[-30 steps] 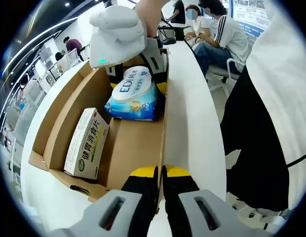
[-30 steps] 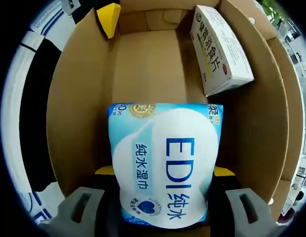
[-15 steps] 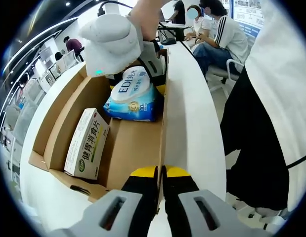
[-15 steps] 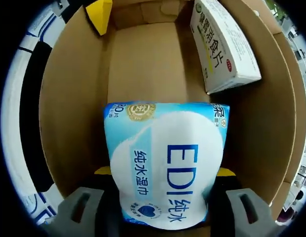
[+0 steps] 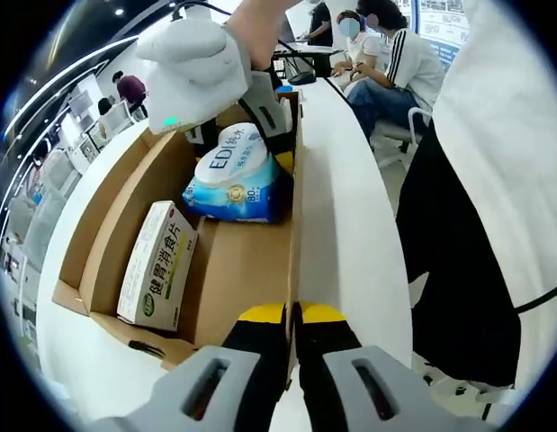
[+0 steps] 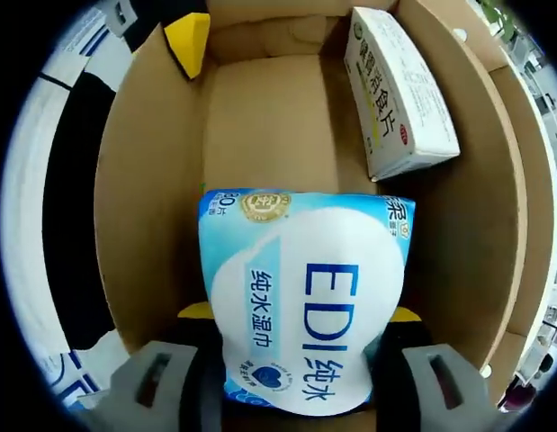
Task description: Operate the shoe box by opening the lid, removing the specified soft item, and placing it in the target area until the item is outside and the box remains undamaged.
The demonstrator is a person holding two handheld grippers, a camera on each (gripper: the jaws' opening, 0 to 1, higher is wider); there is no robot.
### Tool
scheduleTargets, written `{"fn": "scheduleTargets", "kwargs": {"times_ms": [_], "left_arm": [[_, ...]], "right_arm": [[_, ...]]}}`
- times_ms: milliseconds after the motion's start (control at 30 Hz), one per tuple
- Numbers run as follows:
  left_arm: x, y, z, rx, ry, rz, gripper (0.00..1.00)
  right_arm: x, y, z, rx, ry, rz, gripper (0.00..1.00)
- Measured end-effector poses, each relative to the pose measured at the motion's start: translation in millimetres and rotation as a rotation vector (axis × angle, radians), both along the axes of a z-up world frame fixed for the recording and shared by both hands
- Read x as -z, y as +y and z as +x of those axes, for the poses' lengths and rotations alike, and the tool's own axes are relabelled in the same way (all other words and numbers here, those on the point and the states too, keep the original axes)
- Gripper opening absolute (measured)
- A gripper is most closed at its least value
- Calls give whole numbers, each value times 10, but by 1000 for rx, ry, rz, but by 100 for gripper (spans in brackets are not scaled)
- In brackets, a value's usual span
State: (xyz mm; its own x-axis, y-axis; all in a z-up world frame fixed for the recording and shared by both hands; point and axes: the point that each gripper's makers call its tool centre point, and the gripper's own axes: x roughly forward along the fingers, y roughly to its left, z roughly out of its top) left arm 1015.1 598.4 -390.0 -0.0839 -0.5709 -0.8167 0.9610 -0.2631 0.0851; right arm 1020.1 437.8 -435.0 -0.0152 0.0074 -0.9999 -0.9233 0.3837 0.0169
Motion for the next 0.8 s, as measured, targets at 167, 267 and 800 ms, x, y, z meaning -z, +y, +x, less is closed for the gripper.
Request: {"fn": "scheduleTargets", "kwargs": {"times_ms": [167, 267, 800], "left_arm": [[-5, 3, 4, 10, 12, 0, 2], [-7, 0, 8, 10, 8, 1, 2], [12, 2, 29, 1, 0, -4, 2]], "right_arm": [[-102, -6, 15, -29, -39, -11, 63], [-143, 16, 86, -46, -77, 14, 63], [-554, 96, 107, -54, -93, 26, 60]]}}
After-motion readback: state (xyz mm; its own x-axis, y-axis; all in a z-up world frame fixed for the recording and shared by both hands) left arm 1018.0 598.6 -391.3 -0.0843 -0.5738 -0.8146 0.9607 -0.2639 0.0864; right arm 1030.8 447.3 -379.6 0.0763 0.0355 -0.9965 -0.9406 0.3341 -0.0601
